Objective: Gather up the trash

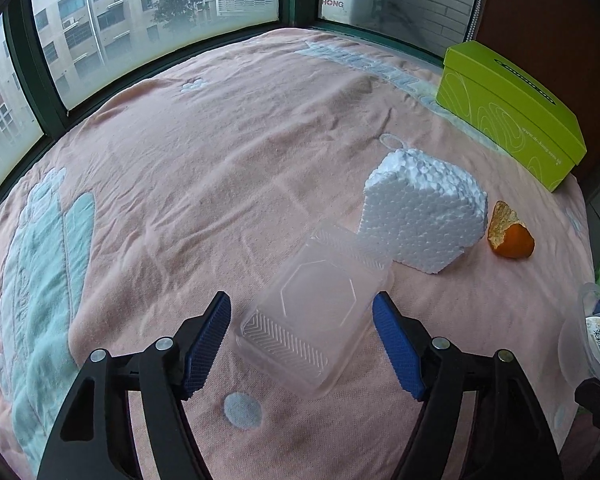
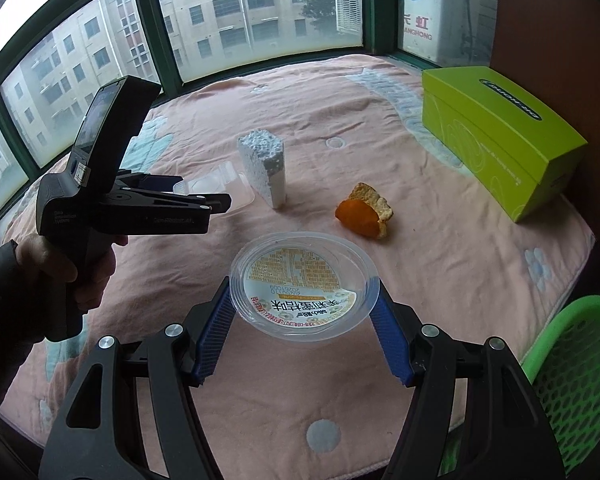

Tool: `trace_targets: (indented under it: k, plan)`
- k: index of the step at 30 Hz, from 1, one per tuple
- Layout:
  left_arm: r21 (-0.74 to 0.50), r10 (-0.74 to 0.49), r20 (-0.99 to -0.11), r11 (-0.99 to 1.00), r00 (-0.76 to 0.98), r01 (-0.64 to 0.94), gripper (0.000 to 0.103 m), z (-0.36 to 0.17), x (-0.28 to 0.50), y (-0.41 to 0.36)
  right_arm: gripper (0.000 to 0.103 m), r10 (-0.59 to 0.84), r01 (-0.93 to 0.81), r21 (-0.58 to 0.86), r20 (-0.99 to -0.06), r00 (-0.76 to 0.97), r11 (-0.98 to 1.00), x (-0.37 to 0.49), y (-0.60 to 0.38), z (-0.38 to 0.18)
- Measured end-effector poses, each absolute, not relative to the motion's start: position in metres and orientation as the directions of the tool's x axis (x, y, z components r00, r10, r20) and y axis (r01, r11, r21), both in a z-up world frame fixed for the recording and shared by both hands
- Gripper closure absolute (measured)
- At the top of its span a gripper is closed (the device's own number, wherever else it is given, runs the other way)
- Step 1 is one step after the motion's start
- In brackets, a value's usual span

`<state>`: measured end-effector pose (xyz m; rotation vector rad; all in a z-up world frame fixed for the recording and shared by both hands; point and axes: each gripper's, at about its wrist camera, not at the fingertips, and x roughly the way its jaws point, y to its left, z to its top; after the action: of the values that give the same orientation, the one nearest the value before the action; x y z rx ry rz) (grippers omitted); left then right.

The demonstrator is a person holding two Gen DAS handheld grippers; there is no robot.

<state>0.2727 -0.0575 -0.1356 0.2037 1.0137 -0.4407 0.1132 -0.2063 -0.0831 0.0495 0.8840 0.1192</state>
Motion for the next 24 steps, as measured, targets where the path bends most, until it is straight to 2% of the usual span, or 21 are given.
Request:
trace_targets:
  k: [2,10,24]
  plan:
    - [-0.035,-0.261,-0.852,0.894,0.454,0.447,0.041,-0.137,0.272,-0.059,0.037,0.125,-0.081,0.096,-0.769,0.627,0.992,0.114,-0.208,-0.083]
    - [-0.032,-0.242,-0.837,0.916,0.491,0.399,0.042,-0.128,0.259,-0.052,0.037,0.123,-0.074,0.098,-0.757,0.641,0.992,0.106,-0.206,-0.079]
    - [-0.046,-0.202,-0.744,0.966,0.637,0.253,0.042,-0.055,0.197,-0.012,0.037,0.102,-0.098,0.046,-0.698,0.709,0.994,0.081,-0.191,-0.053]
